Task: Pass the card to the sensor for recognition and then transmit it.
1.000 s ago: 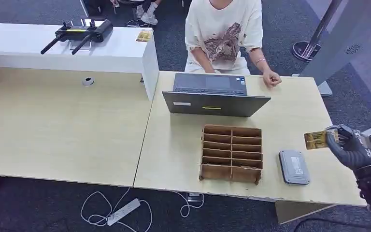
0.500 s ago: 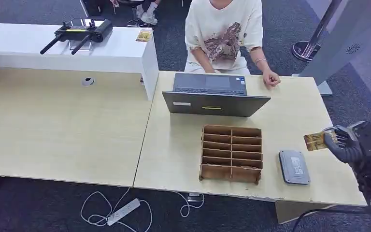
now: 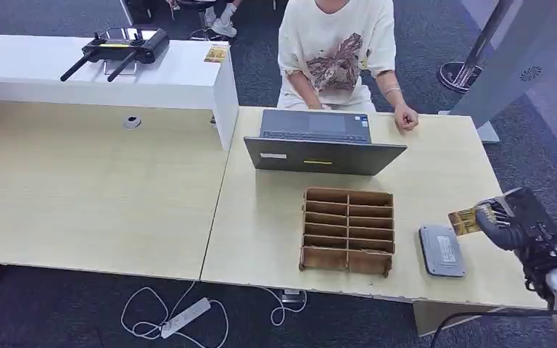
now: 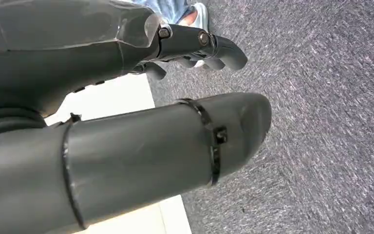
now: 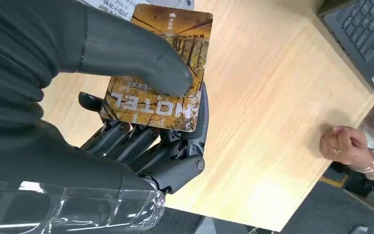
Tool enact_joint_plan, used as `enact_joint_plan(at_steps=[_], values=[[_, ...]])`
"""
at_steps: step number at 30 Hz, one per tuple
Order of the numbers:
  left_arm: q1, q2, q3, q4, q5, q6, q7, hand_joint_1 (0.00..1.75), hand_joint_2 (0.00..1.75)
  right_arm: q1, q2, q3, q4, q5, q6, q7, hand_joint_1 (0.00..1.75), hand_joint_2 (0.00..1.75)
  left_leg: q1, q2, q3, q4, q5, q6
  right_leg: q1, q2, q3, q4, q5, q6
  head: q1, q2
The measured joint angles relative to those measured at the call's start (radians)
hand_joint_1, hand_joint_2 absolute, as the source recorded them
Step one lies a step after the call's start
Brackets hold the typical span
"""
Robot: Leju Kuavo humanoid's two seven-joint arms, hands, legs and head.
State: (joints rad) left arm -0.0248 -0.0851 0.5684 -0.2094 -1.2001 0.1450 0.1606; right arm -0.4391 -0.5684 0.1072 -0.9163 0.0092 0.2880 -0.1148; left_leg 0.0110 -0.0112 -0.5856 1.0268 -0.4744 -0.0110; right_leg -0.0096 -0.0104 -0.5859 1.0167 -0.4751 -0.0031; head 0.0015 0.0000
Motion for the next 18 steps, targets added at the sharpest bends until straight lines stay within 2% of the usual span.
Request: enact_joint_plan(at_steps=[7,18], values=[[0.000,0.000,0.002,0.000,-0.003,0.001,0.000,0.00,0.00,-0.008,0.009,0.014,0.019,0.017,0.011,0.011,1.75,1.75,0.000,0.000,0.000,0.000,0.000,0.000,0.000,0.000,0.000,0.000,0.000,0.000,0.000,0.000],[0.000,0.000,0.017,0.000,-0.010,0.000,-0.002,0.00,0.00,-0.062,0.015,0.093,0.068,0.100,0.016,0.013,1.75,1.75,0.000,0.000,0.000,0.000,0.000,0.000,0.000,0.000,0.000,0.000,0.000,0.000,0.000,0.000]])
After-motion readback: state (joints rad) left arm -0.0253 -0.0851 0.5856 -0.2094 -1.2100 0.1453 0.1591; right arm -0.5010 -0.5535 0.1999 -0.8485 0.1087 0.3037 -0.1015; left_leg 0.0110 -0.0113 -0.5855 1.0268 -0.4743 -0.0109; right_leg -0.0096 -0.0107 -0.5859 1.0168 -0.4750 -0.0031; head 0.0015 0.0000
